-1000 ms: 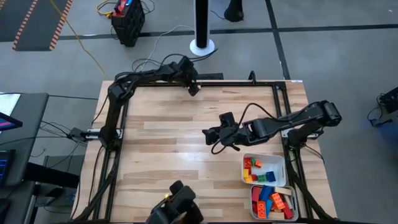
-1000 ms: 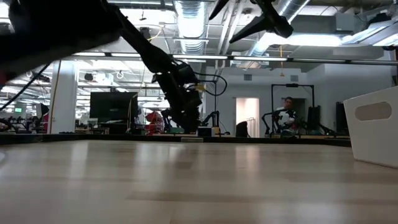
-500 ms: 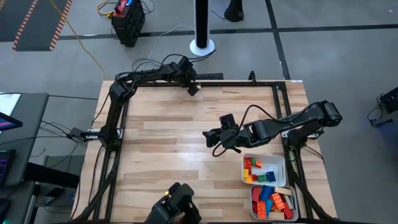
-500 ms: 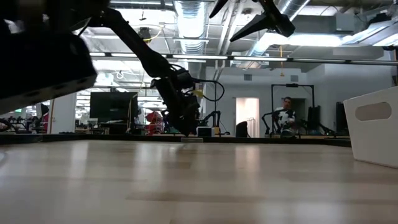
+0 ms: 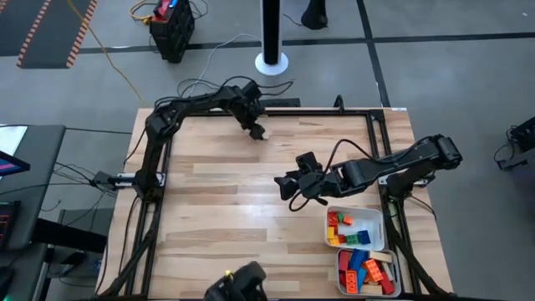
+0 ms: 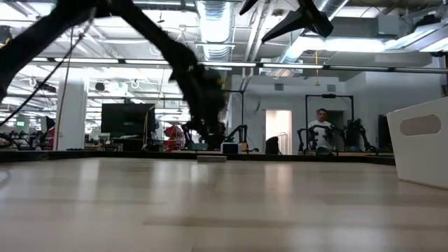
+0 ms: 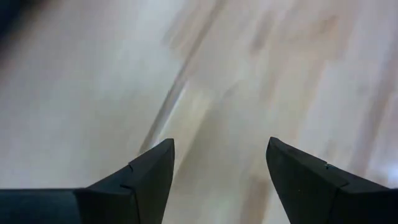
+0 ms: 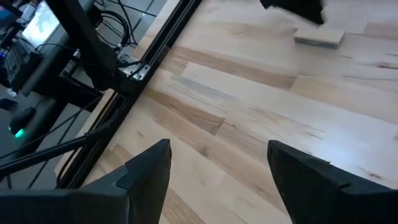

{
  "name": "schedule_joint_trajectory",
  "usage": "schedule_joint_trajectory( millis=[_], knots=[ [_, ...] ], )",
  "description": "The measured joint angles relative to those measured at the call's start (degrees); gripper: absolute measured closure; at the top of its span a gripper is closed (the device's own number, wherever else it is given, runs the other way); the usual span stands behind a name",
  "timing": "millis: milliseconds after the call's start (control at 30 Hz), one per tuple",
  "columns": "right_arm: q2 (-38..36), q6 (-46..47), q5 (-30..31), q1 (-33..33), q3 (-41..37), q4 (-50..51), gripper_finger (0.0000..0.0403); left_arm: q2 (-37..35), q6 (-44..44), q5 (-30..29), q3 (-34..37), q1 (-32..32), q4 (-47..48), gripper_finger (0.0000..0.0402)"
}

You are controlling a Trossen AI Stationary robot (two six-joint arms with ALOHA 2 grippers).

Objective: Sort blocks by size
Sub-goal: Put the big brown block into the gray bin

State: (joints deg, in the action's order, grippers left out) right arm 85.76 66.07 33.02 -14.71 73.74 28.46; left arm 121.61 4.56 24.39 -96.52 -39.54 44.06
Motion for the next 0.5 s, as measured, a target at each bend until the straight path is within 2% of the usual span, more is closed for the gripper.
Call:
schedule_joint_trajectory(
  millis=[100, 233, 367, 500],
  knots=[
    [-0.3, -0.9, -0.1, 0.0, 0.0, -0.1, 0.0112, -4.8, 6.1, -4.2, -0.8, 3.1, -0.2, 0.0157],
    [-0.4, -2.1, -0.1, 0.0, 0.0, -0.3, 0.0112, -6.2, 18.1, -15.7, -0.5, 7.6, 1.6, 0.0157],
    [-0.4, -2.3, -0.1, -0.5, 0.0, -0.7, 0.0112, -4.9, 21.1, -19.4, 0.4, 9.7, -0.7, 0.0157],
    [-0.4, -2.1, -0.1, -2.1, 0.0, -2.1, 0.0112, -2.5, 20.8, -22.9, 2.7, 8.7, -3.3, 0.0157]
  ],
)
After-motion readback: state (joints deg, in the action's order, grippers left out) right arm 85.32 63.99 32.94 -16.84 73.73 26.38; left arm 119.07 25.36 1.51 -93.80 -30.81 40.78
